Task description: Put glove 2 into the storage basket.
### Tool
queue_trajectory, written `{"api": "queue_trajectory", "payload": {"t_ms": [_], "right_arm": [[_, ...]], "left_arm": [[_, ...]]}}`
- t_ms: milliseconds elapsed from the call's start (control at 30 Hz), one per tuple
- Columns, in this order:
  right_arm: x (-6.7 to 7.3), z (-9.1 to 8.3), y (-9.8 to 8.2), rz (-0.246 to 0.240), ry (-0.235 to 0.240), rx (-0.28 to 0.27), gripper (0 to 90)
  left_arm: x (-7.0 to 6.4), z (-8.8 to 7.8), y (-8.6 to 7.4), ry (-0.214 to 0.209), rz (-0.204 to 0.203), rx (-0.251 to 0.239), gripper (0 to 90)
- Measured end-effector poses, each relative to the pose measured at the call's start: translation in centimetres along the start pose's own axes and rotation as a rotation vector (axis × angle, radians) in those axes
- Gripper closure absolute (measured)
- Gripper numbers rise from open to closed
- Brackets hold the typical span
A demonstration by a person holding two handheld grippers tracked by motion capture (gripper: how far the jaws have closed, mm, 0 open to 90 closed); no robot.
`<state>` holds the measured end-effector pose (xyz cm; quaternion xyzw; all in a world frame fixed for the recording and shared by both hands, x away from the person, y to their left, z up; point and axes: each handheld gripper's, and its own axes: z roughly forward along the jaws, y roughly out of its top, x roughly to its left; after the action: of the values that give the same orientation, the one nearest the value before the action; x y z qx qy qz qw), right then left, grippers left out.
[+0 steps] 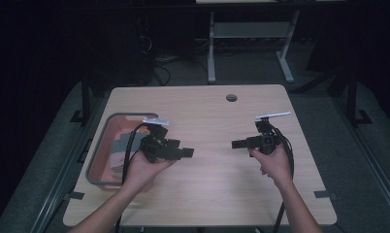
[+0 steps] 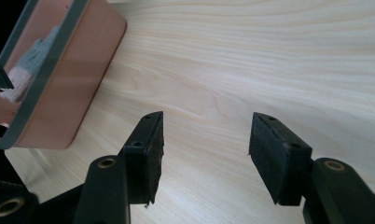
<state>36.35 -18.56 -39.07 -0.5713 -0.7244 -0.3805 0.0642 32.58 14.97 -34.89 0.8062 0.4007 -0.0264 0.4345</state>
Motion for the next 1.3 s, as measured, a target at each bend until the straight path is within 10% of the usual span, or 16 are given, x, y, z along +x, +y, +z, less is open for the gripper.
{"api": "queue_trajectory", "payload": {"t_ms": [1300], "right_arm": [[-5.2, -1.7, -4.0, 0.057, -0.049, 0.007, 43.0]], "left_arm": [[-2.1, 4.9, -2.7, -0.060, 0.010, 0.040, 24.8]]}}
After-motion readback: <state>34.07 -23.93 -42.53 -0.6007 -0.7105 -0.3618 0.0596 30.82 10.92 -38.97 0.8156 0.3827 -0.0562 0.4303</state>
